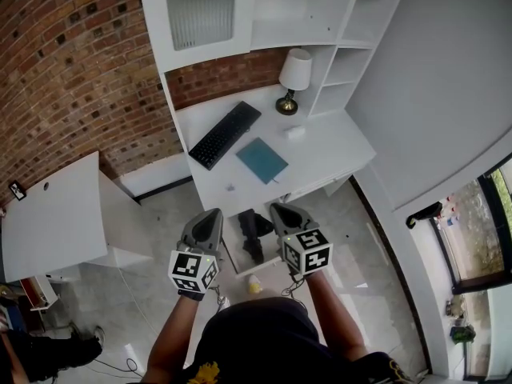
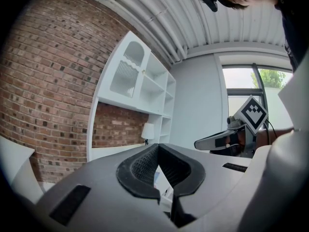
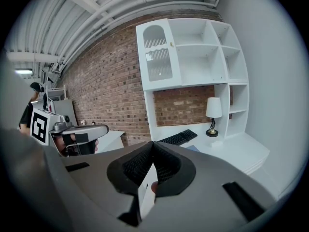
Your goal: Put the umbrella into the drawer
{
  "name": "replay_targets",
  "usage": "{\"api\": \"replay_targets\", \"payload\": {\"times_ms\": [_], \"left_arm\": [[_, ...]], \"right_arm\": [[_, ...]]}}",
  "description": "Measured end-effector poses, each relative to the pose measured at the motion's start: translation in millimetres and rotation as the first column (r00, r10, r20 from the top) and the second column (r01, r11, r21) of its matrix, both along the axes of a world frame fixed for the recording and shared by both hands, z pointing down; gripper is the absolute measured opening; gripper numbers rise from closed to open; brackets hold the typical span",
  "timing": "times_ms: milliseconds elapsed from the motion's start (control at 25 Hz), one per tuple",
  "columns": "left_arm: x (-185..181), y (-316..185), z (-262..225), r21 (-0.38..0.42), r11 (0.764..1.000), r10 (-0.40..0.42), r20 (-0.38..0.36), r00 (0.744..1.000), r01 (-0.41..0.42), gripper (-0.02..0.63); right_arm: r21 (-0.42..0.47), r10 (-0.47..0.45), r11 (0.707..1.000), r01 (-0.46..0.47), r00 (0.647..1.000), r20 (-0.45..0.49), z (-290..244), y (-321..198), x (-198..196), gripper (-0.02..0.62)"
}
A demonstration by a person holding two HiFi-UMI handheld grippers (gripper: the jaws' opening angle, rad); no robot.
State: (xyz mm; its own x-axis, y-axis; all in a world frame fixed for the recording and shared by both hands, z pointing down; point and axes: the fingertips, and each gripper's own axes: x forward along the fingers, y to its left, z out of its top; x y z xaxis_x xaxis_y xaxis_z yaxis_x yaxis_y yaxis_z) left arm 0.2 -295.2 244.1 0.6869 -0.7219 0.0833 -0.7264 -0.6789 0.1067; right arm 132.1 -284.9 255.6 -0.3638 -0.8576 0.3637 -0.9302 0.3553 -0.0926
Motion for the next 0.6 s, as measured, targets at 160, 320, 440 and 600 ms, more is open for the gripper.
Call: {"api": "replay_targets", "payload": {"times_ms": [160,320,440,600], "left_arm": [[-1.0,1.2,1.8,-0.005,1.0,-0.006,0.002,1.0,0.006,0.014],[-4.8,1.1,2.3,-0.008,1.0,-0.014,0.005,1.0,0.014,0.014],[-7.2,1.3,2.8,-0.011,1.0,-0.016,0.006,1.0,0.017,0.014],[-7.2,1.2,1.9,-0.005,1.0,-0.016,0.002,1.0,0.016,0.014]], "right_arm": [[-0.003,-0.007,1.0,0.007,1.0,0.002,1.8,-0.9,-0.5,0.002],[-0.001,-0.014,1.0,0.014,1.0,0.005,0.5,-1.8,-3.9,0.002],[0.001,-0.014,1.0,0.014,1.0,0.007,-0.5,-1.5,-5.4,0.002],[0.006,-0.009,1.0,0.009,1.0,0.004,-2.1,-2.1,-3.4,0.002]]}}
